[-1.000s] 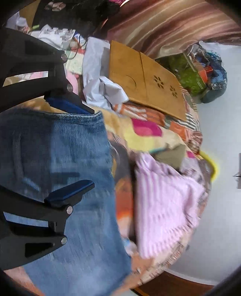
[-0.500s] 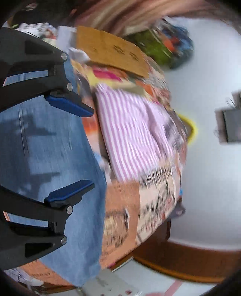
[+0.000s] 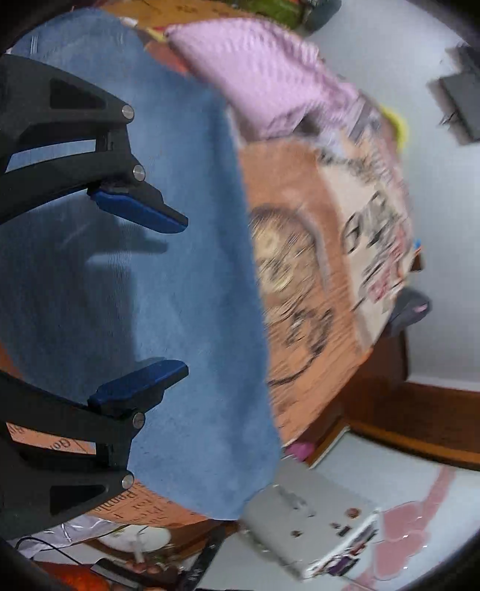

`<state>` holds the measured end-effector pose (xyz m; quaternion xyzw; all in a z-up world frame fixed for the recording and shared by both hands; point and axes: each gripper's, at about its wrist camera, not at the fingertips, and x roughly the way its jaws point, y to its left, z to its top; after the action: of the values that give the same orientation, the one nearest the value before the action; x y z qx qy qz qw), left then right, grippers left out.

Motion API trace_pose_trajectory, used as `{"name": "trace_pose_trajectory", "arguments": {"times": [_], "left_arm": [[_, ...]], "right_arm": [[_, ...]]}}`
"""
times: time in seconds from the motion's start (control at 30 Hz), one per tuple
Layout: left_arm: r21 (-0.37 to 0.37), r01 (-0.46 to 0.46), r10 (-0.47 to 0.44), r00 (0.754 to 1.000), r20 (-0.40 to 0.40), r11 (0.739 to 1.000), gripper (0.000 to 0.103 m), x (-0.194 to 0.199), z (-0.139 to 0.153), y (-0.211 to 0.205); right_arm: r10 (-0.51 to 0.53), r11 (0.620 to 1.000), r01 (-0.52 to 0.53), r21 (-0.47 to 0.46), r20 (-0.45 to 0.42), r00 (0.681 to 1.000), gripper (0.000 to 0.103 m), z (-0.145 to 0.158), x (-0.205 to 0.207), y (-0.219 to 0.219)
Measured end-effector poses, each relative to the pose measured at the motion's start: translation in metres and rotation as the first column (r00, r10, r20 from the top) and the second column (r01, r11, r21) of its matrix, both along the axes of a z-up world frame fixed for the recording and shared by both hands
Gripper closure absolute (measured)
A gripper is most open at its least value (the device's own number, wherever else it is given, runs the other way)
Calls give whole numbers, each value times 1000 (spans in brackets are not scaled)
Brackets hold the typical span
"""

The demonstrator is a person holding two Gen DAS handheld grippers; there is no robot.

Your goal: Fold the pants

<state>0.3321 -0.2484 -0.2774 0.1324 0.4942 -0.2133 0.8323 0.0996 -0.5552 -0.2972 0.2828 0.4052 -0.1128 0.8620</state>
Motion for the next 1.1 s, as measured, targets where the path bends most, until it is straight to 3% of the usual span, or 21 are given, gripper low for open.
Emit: {"name": "trace_pose_trajectory", "arguments": {"times": [0.1, 0.23, 0.33, 0.37, 0.4, 0.57, 0.73, 0.83, 0.93, 1.1], "left_arm": [[11, 5, -4, 999, -44, 1000, 32, -4, -20, -10], [25, 1, -1, 1000, -16, 1000, 31, -6, -24, -10], [20, -1, 2, 1000, -17, 1000, 31, -4, -25, -10], [19, -2, 2, 1000, -16, 1000, 30, -4, -25, -9], [21, -2, 3, 1000, -12, 1000, 30, -4, -25, -8], [34, -2, 2, 1000, 10, 999, 28, -5, -28, -11], [42, -7, 7, 1000, -1, 999, 28, -4, -27, -12], [24, -13, 14, 999, -35, 1000, 28, -4, -22, -16], [-9, 1, -1, 999, -48, 1000, 28, -6, -15, -28], [-24, 45, -46, 998, -50, 999, 28, -11, -17, -67]], "right_arm": [[-29, 996, 29, 79, 3, 1000, 50, -12, 0, -7], [-56, 990, 50, 131, 38, 998, 51, -21, 8, -9], [-61, 993, 55, 104, 59, 996, 74, -20, 12, -9], [-58, 995, 53, 86, 65, 996, 88, -19, 13, -9], [-56, 997, 52, 64, 65, 996, 94, -17, 15, -10], [-35, 998, 37, -46, 38, 999, 95, -15, 23, -9], [-51, 998, 51, -32, 5, 999, 93, -23, 16, -13], [-78, 997, 78, 8, 5, 997, 87, -17, 2, -17], [-91, 993, 88, 77, 29, 995, 72, -7, -16, -20], [-64, 994, 59, 87, 63, 996, 57, 7, -33, -4]]}}
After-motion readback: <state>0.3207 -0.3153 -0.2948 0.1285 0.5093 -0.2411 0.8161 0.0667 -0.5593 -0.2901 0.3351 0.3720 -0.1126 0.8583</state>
